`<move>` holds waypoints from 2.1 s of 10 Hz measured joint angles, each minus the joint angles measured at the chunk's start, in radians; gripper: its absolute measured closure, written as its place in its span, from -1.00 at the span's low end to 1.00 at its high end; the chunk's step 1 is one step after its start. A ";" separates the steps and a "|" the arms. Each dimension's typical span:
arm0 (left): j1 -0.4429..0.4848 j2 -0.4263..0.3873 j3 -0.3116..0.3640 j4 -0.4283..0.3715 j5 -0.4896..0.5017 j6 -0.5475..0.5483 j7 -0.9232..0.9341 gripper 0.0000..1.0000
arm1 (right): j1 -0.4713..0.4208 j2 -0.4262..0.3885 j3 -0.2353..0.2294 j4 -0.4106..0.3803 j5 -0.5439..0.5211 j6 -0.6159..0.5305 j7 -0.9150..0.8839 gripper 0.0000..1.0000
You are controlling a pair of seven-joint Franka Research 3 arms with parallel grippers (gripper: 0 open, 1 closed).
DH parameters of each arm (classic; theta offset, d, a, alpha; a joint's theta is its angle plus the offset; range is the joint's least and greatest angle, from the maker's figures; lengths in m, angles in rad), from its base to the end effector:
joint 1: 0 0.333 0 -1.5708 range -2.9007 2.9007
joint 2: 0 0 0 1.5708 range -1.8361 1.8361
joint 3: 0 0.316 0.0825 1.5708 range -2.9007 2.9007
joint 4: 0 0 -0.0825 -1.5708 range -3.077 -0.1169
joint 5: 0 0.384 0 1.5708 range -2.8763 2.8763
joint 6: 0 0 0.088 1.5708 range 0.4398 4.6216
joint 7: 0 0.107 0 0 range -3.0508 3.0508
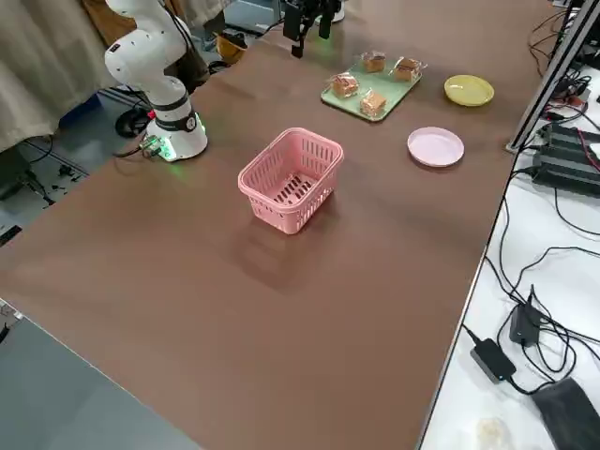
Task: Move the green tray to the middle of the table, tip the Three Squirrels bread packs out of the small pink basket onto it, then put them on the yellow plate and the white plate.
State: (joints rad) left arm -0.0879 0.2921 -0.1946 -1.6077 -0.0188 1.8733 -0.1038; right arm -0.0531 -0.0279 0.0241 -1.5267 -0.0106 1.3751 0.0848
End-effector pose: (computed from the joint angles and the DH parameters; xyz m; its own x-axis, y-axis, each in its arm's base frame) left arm 0.6220 -0.1693 0.4598 0.9858 -0.1656 -0.0291 -0.1633 -0.9840 0.0708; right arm 0.5246 -0.0163 0.6441 0.9858 -0.1155 -0.1220 -0.1137 -0.9933 0.0216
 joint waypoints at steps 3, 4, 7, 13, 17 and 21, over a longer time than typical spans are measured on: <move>-0.143 0.089 -0.011 -0.155 0.007 0.260 -0.202 -1.00 | 0.000 0.000 -0.001 0.000 0.000 0.000 0.000 -0.94; -0.172 0.091 -0.011 -0.224 0.026 0.359 -0.248 -1.00 | 0.000 0.000 -0.001 0.000 0.000 0.001 0.000 -0.94; -0.188 0.121 -0.011 -0.296 0.048 0.438 -0.297 -1.00 | -0.001 0.000 -0.003 0.000 0.000 0.001 0.000 -0.94; -0.265 0.229 -0.007 -0.302 0.108 0.482 -0.382 -1.00 | 0.191 0.089 0.008 -0.081 0.017 0.219 0.004 -0.85; -0.280 0.271 -0.008 -0.305 0.159 0.487 -0.407 -1.00 | 0.321 0.168 0.008 -0.266 0.108 0.529 0.130 -0.85; -0.290 0.308 -0.007 -0.304 0.197 0.520 -0.421 -1.00 | 0.522 0.230 0.010 -0.450 0.109 0.830 0.374 -0.85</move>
State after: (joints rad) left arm -0.3783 0.6005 -0.2017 -1.9113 0.1784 2.3934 -0.5244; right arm 0.4689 0.2022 0.0337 -1.9764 0.0985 2.2054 0.4586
